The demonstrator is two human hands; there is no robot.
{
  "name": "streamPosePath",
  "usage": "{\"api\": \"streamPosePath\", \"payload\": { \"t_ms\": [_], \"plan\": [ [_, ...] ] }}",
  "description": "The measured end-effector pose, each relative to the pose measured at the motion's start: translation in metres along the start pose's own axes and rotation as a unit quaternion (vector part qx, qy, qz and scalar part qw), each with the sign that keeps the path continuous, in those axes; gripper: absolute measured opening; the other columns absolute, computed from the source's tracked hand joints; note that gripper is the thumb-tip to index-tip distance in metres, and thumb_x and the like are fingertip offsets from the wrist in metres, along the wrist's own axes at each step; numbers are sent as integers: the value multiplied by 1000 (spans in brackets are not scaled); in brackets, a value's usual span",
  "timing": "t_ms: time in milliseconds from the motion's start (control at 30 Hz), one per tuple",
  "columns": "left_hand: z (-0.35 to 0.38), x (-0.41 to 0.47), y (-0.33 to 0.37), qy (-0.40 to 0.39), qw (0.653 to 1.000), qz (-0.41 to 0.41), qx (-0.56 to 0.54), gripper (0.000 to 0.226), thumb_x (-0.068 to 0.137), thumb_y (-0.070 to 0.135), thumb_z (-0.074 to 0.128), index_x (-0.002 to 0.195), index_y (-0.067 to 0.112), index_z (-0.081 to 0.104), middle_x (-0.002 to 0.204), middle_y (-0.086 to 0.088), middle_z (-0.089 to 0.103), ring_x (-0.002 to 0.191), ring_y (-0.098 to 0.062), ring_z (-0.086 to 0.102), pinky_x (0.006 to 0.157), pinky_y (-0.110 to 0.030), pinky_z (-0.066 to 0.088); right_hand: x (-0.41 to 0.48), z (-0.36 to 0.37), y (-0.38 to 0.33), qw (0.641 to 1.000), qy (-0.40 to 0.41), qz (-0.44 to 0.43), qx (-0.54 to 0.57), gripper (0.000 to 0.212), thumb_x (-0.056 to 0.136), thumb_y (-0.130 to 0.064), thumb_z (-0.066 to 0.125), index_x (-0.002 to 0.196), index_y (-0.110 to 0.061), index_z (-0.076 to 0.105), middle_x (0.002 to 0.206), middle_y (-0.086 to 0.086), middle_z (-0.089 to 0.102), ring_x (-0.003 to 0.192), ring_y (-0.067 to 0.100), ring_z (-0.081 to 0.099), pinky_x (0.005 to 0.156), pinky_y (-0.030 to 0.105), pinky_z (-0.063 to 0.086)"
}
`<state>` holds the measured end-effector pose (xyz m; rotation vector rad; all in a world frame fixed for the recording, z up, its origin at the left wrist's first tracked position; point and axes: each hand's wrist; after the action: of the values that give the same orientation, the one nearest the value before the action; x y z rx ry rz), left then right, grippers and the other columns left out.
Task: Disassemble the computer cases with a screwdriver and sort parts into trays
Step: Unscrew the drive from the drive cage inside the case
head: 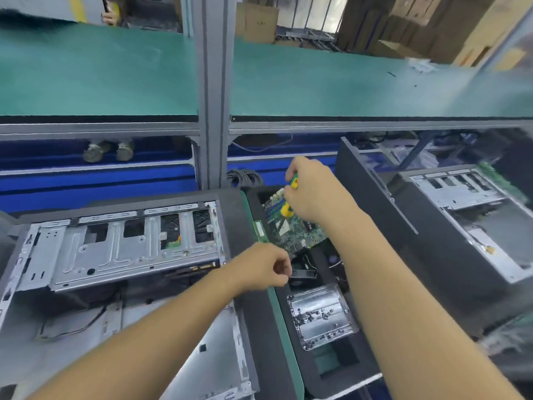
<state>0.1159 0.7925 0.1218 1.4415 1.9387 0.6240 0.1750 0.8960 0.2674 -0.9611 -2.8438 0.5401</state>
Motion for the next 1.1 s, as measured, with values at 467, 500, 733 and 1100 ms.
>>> {"api": "streamPosePath", "payload": {
  "t_ms": [467,500,733,1100],
  "plan": [
    [128,86,22,-131,984,-74,101,36,88,-1,57,116,16,73,118,-2,71,102,-17,67,77,-21,49,-76,2,134,986,43,161,5,10,98,-19,55,107,-17,51,111,9,49,92,36,55,76,41,46],
    [127,87,20,-124,984,-80,102,41,89,-4,55,122,17,70,122,-1,69,106,-18,66,80,-21,49,-76,2,137,986,44,163,7,10,98,-18,55,107,-17,51,110,8,49,92,35,55,74,39,44],
    [44,63,12,-8,999,-36,-35,26,91,3,57,108,19,69,98,7,74,90,-11,69,87,-23,53,-57,-4,113,989,79,103,66,24,98,-25,58,118,-16,48,101,2,53,79,22,52,61,34,36],
    [-113,-63,-64,150,978,-22,-144,29,90,19,74,114,36,70,99,14,74,92,-2,68,77,-21,54,-1,16,-37,966,103,-77,225,22,102,-36,55,108,-17,45,82,-2,56,68,14,52,51,27,35]
  ]
}}
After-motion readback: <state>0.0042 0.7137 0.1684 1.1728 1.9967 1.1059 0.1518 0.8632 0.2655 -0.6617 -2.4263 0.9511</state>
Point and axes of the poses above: each hand's wrist, its own x-axis towards the middle knuckle, its own z-axis out of the palm, y = z × x
